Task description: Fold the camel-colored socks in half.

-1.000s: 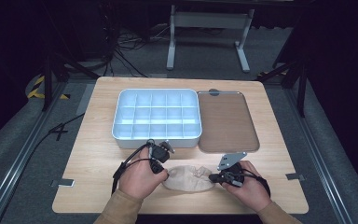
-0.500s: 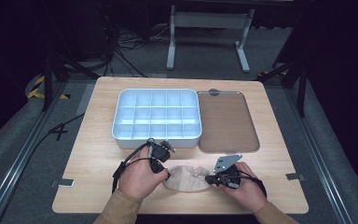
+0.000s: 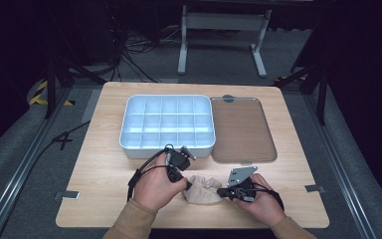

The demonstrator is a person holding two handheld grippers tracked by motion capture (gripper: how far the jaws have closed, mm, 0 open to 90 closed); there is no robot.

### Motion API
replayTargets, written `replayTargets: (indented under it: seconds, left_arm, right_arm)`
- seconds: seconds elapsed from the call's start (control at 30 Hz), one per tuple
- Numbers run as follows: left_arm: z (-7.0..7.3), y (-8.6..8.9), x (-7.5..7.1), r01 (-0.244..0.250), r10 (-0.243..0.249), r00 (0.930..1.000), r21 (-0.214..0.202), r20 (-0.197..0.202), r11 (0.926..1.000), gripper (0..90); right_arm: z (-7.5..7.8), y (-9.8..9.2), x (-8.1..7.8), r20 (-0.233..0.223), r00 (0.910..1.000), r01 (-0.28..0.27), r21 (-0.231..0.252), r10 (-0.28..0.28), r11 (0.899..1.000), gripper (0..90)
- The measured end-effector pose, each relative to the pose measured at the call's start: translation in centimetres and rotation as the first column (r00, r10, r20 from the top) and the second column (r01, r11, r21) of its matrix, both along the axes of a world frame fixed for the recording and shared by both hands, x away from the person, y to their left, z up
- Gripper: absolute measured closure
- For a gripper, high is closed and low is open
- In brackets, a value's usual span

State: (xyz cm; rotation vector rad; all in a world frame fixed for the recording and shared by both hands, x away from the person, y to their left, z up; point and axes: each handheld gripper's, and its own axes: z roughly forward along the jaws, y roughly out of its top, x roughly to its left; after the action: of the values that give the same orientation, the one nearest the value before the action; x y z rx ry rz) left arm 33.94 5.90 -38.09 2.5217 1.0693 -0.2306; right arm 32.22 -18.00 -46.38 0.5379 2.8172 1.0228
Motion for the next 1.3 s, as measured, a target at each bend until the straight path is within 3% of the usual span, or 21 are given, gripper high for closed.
replayTargets:
  seconds: [0.33,0.6,0.93,1.3]
  left_arm:
    - [0.2,-1.8,0.5,0.034,-0.034,0.9993,-0.015,0.014,0.9993,84.0]
    - [-0.2,-3.5,1.0,0.104,-0.103,0.9941,-0.027,0.035,0.9942,84.0]
    - [-1.0,-5.3,1.1,0.155,-0.152,0.9868,-0.056,0.056,0.9863,83.9]
    - [-2.1,-6.8,1.4,0.191,-0.189,0.9807,-0.049,0.052,0.9804,83.7]
  right_arm:
    - [-0.4,-0.5,0.0,0.000,1.0000,0.005,0.044,-0.005,0.999,89.9]
    - [-0.7,-0.8,-0.3,0.011,0.9996,0.026,0.084,-0.028,0.996,89.8]
    - [-0.9,-1.0,-0.3,0.005,0.9993,0.035,0.097,-0.036,0.995,89.8]
    - [-0.9,-1.0,-0.3,0.001,0.9992,0.040,0.096,-0.041,0.995,89.7]
